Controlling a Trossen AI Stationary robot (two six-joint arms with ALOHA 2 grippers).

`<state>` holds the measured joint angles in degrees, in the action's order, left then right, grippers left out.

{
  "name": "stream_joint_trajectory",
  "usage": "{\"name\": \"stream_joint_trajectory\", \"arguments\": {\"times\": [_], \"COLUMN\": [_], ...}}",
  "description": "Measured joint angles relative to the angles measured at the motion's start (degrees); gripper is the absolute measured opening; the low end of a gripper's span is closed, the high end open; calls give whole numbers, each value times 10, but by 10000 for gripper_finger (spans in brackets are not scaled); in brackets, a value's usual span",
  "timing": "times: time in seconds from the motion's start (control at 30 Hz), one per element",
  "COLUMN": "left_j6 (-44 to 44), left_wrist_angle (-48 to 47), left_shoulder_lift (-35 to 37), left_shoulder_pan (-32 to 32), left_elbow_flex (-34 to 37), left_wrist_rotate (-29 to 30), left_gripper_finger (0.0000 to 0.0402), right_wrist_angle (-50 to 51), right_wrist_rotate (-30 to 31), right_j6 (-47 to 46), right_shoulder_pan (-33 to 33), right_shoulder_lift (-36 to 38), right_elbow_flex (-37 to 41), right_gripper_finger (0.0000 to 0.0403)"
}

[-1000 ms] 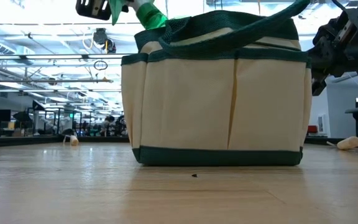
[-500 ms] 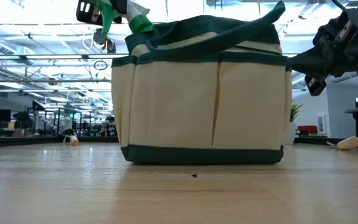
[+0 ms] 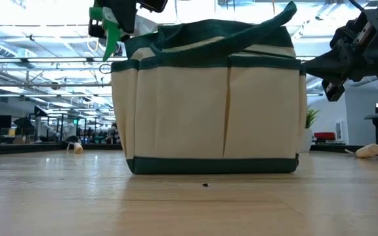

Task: Pick & Place Garden tools in Gardening bag
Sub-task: Put the green spray bottle into the gardening bag

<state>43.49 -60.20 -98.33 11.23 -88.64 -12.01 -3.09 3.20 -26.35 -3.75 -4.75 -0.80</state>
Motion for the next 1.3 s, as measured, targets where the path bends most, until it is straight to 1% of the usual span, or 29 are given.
{"name": "stream_joint_trajectory", "arguments": {"times": [0.33,0.77,1.03,1.2,1.3], "left_j6": [-27,-27,-29,-29,-25], "left_wrist_angle": [1,3,2,2,2], "left_shoulder_lift": [-27,-29,-32,-31,-31], "left_shoulder_pan": [-6,-12,-13,-12,-14], "left_elbow_flex": [-1,0,2,2,2], "left_wrist_rotate": [-9,-11,-11,-15,-37], "left_gripper_finger": [51,53,123,152,165], "right_wrist_angle": [0,0,0,0,0], "right_wrist_rotate": [0,-1,-2,-2,-2], "right_j6": [0,0,0,0,0], "right_shoulder_pan": [0,0,0,0,0], "right_shoulder_lift": [-7,-9,-9,-9,-9], "right_elbow_flex": [0,0,0,0,0], "right_gripper_finger": [0,0,0,0,0]}}
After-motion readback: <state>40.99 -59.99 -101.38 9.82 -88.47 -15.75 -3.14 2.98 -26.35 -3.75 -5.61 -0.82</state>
